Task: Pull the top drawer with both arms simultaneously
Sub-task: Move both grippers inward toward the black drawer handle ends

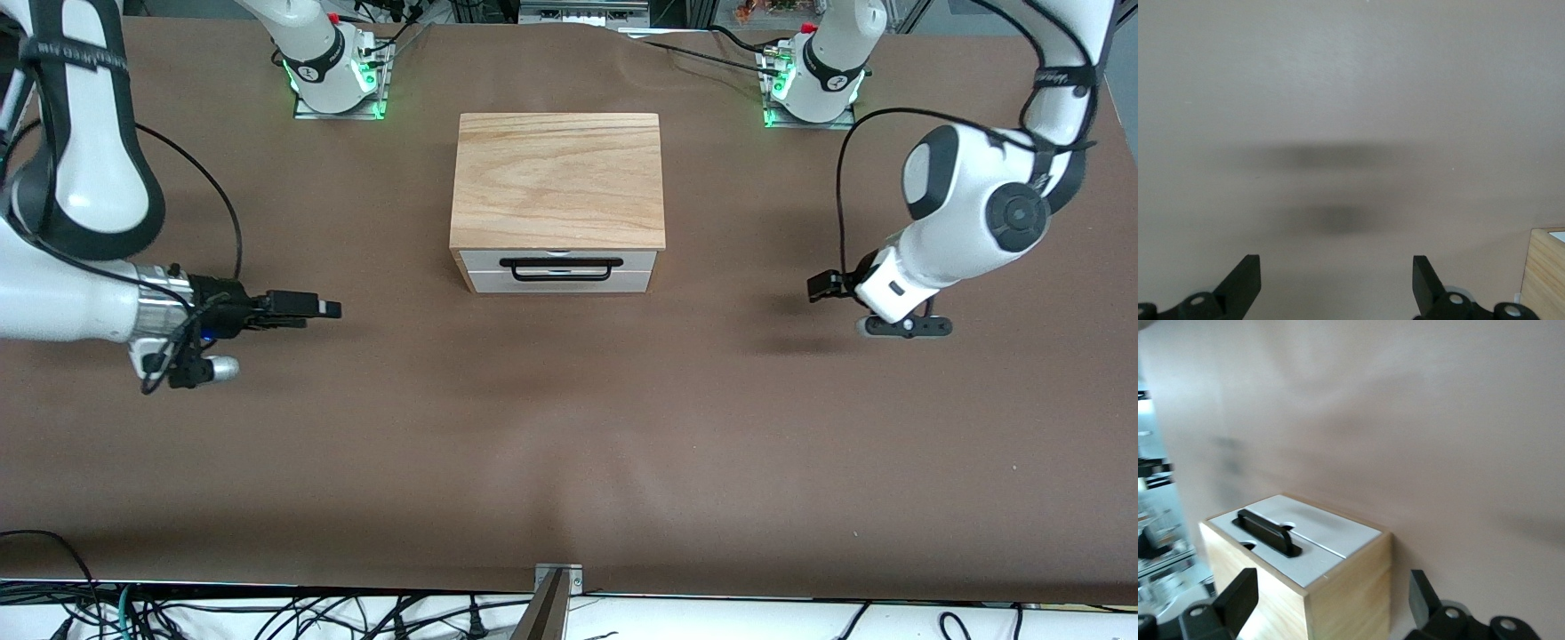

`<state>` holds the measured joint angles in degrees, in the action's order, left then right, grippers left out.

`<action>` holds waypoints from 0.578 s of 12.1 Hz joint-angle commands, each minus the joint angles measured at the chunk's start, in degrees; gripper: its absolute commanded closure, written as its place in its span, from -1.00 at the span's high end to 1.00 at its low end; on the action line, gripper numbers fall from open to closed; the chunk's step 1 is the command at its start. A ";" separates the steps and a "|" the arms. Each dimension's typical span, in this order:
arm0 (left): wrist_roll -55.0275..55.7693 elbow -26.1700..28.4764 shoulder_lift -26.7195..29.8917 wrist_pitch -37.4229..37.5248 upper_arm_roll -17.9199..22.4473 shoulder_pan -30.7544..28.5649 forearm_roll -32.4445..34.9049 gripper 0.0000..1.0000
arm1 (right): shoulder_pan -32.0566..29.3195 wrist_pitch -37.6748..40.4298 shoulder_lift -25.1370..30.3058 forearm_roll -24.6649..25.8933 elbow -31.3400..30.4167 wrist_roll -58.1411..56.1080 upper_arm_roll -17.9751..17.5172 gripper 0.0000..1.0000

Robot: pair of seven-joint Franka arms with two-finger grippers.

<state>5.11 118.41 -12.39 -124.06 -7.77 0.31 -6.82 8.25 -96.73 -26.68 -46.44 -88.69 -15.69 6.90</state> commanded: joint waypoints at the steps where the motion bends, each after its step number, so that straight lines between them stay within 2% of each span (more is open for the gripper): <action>1: -1.33 -0.20 -2.89 -3.63 -3.73 -0.66 -6.76 1.00 | -0.34 0.49 -1.44 -11.61 -5.60 -9.85 0.05 1.00; 3: -2.72 -0.64 -5.78 -5.23 -4.27 -0.58 -17.64 1.00 | 0.36 0.14 -1.88 -14.02 -7.90 -13.65 -0.04 1.00; 5: -10.42 -1.08 -8.07 -5.32 -4.97 -0.67 -28.89 1.00 | 2.20 -0.04 -1.79 -19.36 -10.35 -15.67 -0.04 1.00; 7: -21.22 -1.08 -10.01 -4.79 -5.06 -0.84 -44.43 1.00 | 3.70 -0.39 -1.97 -22.98 -11.68 -18.74 -0.04 1.00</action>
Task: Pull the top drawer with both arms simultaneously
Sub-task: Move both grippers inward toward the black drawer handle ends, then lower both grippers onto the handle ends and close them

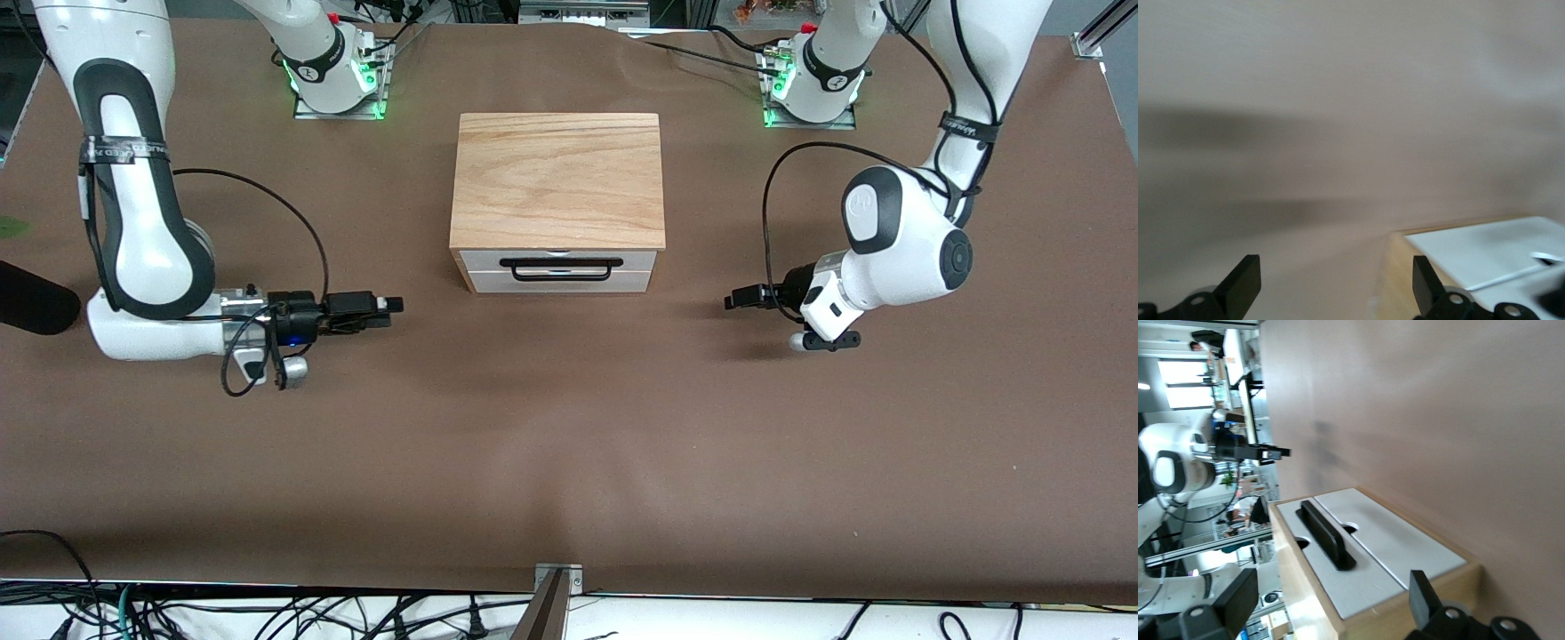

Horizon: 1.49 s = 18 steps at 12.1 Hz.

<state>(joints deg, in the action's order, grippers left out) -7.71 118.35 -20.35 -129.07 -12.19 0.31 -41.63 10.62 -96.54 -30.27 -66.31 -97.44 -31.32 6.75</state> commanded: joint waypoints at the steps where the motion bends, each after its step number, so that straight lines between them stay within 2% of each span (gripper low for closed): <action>1: -15.42 -0.92 -3.02 0.48 -0.82 -1.01 -16.23 1.00 | 2.02 -1.19 1.35 -5.64 -3.80 -4.18 0.11 1.00; 4: -31.09 -0.84 -5.13 4.69 -1.17 -1.97 -30.14 1.00 | 5.10 -3.29 0.48 -13.73 -8.71 -12.59 0.11 1.00; 8: -47.45 -1.10 -9.78 15.67 -1.61 -2.16 -46.30 1.00 | 8.88 -4.44 -3.82 -22.95 -12.59 -26.39 0.11 1.00; 11: -58.71 -1.10 -12.42 15.78 -4.15 -1.54 -55.90 1.00 | 11.25 -4.00 -5.59 -27.81 -13.21 -30.91 0.11 1.00; 13: -61.63 -1.10 -13.22 15.69 -6.43 -1.19 -59.79 0.94 | 12.83 -4.44 -5.94 -30.08 -13.65 -32.13 0.11 1.00; 15: -61.64 -1.10 -13.31 15.52 -7.85 -1.19 -59.97 0.81 | 13.37 -4.18 -5.94 -32.38 -15.14 -35.12 -0.41 1.00; 17: -63.47 -1.01 -13.57 15.34 -8.29 -0.40 -60.06 0.54 | 13.46 -3.83 -5.94 -32.47 -15.76 -36.27 -0.77 1.00; 18: -63.74 -1.01 -14.18 15.34 -8.99 -0.22 -60.41 0.53 | 13.37 -3.83 -5.94 -32.48 -15.76 -36.36 -0.86 1.00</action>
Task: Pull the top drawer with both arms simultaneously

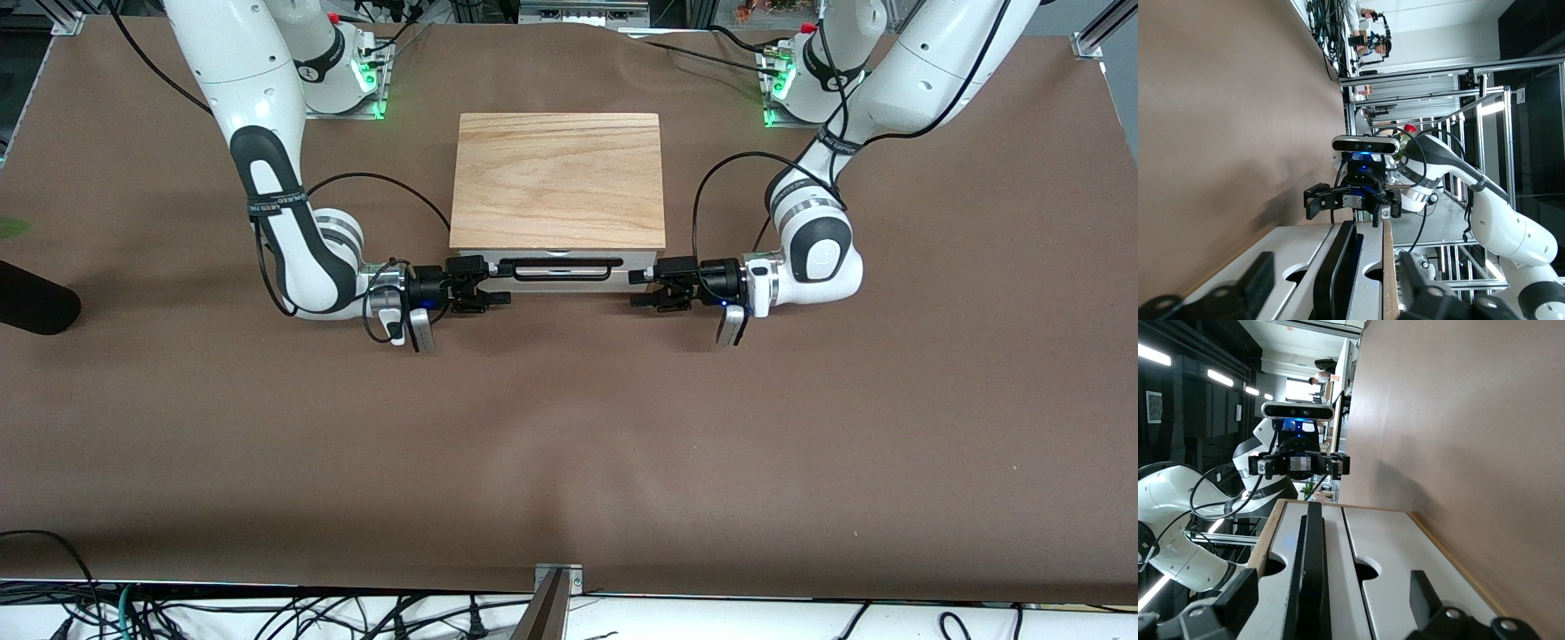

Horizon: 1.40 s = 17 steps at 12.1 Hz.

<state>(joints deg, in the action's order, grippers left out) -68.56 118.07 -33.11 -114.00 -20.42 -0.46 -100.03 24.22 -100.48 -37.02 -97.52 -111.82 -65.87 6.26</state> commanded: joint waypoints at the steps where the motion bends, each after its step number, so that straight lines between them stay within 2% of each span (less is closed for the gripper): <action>1: -3.68 -0.56 -2.04 0.19 -1.46 0.81 -3.23 0.52 | -0.22 0.11 0.81 -1.35 -1.38 -1.80 -0.63 1.00; 3: -5.87 -0.04 -2.75 0.19 -2.08 1.77 -6.39 0.49 | -0.22 0.11 0.89 -1.79 -1.38 -2.06 -1.51 1.00; 6: -6.32 0.84 -3.28 0.01 -3.14 1.95 -6.75 0.43 | -0.14 -0.41 0.89 -3.99 -1.03 -2.07 -2.92 1.00; 7: -6.67 1.28 -3.19 0.01 -3.14 1.95 -6.84 0.16 | -0.14 -0.50 0.89 -4.51 -1.03 -2.07 -3.09 0.99; 9: -6.76 2.16 -3.28 0.01 -3.31 1.95 -6.93 -0.04 | -0.14 -0.42 0.81 -4.96 -0.94 -2.07 -3.09 0.81; 11: -7.11 2.95 -3.28 0.01 -4.36 1.95 -8.24 -0.25 | -0.14 -0.50 0.81 -5.22 -0.77 -2.07 -3.09 0.44; 12: -7.03 3.04 -3.28 0.01 -4.37 1.95 -8.33 -0.28 | -0.14 -0.50 0.81 -6.18 -0.77 -2.07 -3.18 0.30; 14: -7.03 4.09 -3.45 0.01 -4.37 1.95 -8.34 -0.28 | -0.05 -0.68 0.81 -6.71 -0.77 -2.07 -4.06 0.24; 15: -7.11 4.97 -3.45 0.01 -4.28 1.95 -8.25 -0.31 | -0.05 -0.94 0.81 -6.72 -0.77 -2.07 -4.06 0.15; 16: -7.55 5.50 -3.72 0.01 -4.28 1.95 -8.25 -0.59 | -0.05 -1.03 0.81 -6.72 -0.77 -2.15 -4.06 0.08; 17: -8.25 5.76 -4.07 0.01 -4.28 1.95 -8.16 -0.72 | -0.05 -1.03 0.81 -6.63 -0.85 -2.15 -4.06 0.08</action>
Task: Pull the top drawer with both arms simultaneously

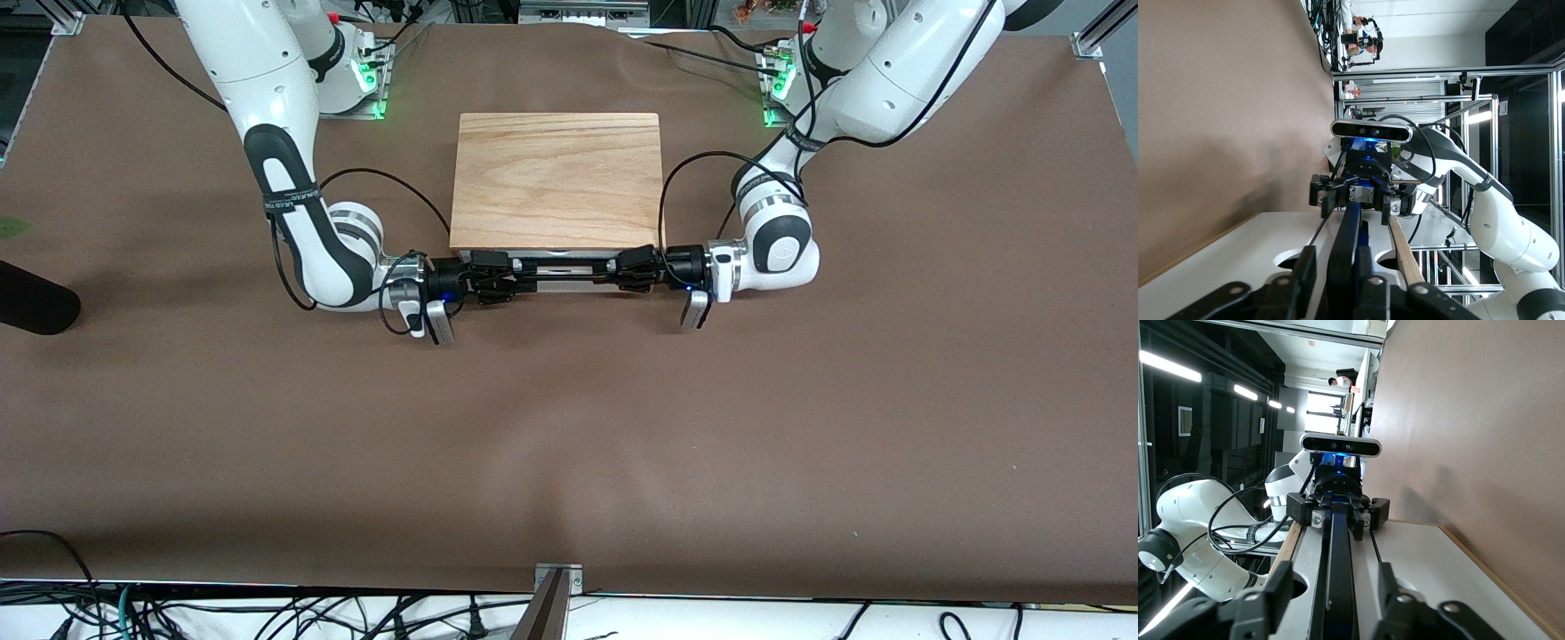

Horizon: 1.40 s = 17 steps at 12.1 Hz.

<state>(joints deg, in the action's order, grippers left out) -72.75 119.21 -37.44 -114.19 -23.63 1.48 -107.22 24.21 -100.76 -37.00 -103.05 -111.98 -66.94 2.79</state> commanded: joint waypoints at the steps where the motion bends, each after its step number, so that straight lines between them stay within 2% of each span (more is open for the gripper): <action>1: -4.24 4.72 -0.35 0.19 -1.06 0.01 -0.89 -0.87 | -0.04 -0.67 0.79 -0.83 -0.96 -1.18 -0.50 0.08; 2: -4.33 4.81 -0.61 0.19 -0.98 0.01 -0.89 -1.00 | -0.13 -0.58 0.79 -0.66 -1.31 -1.35 -0.50 0.08; 11: -3.27 4.81 -0.62 -0.77 -0.71 0.10 -0.89 -1.00 | -0.75 2.66 0.88 1.19 -4.12 -3.81 0.73 0.08; 13: -3.27 4.90 -0.62 -0.77 -0.71 0.01 -0.89 -1.00 | -0.75 2.85 0.88 1.28 -4.30 -3.90 1.08 -0.20; 17: -3.27 4.90 -0.62 -0.77 -0.71 0.01 -0.89 -1.00 | -0.75 2.41 1.14 1.19 -4.21 -3.81 0.99 -0.53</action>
<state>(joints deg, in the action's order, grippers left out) -72.22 119.36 -37.61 -113.40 -23.71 1.26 -107.67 23.44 -98.00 -36.78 -102.50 -114.77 -69.51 3.80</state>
